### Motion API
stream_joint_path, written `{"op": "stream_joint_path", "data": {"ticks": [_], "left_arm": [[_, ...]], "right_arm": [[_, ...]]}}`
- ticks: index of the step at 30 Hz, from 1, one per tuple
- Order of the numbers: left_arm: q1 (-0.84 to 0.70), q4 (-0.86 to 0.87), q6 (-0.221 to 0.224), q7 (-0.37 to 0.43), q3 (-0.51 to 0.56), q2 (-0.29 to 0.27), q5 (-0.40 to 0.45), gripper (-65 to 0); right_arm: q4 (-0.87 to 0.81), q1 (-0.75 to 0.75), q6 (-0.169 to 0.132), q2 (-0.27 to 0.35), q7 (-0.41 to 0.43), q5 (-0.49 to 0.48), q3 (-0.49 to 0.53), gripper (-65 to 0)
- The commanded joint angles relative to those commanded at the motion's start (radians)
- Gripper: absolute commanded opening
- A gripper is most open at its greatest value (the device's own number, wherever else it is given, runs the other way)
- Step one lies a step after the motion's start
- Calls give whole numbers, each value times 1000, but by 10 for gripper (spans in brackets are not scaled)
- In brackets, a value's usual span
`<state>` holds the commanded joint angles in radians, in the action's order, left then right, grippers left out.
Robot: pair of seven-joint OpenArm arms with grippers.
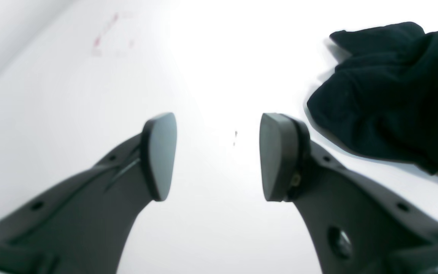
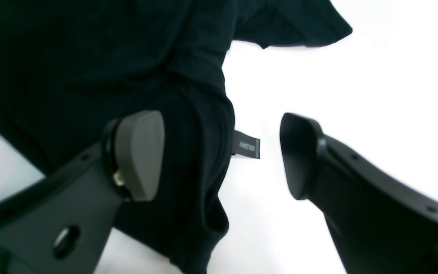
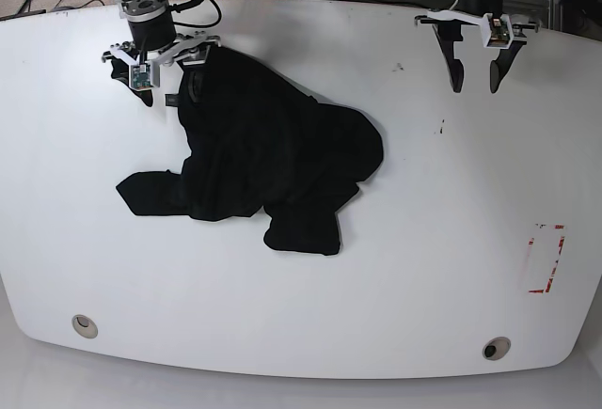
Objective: Layout the t-shirt on the table in an organized manner, then fold the t-shirt properly
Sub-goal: 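Lower both grippers toward the crumpled black t-shirt, then grasp the shirt edge with the right gripper and the shirt body with the left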
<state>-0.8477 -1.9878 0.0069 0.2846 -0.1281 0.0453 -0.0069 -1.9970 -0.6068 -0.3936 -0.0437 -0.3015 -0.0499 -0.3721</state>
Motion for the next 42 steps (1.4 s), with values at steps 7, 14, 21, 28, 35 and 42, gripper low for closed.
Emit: {"op": "stream_joint_path", "data": {"ticks": [7, 14, 21, 28, 35, 42], "left_arm": [[34, 3, 0, 0, 0, 0, 25, -326], [69, 5, 0, -3, -2, 0, 25, -326], [140, 5, 0, -132, -2, 0, 21, -326], [216, 5, -2, -264, 40, 0, 20, -325], [290, 5, -2, -414, 121, 0, 20, -322], [361, 6, -3, -537, 224, 0, 20, -226]], "right_arm": [[68, 5, 0, -28, -15, -2, -21, -187], [153, 32, -2, -34, -15, -2, -43, -189], [193, 44, -2, -32, -15, -2, -43, -192], [195, 46, -14, -32, -15, -3, -37, -357], [195, 58, -97, -37, -25, -3, -37, -591], [189, 57, -106, -57, -46, -2, -37, -647]]}}
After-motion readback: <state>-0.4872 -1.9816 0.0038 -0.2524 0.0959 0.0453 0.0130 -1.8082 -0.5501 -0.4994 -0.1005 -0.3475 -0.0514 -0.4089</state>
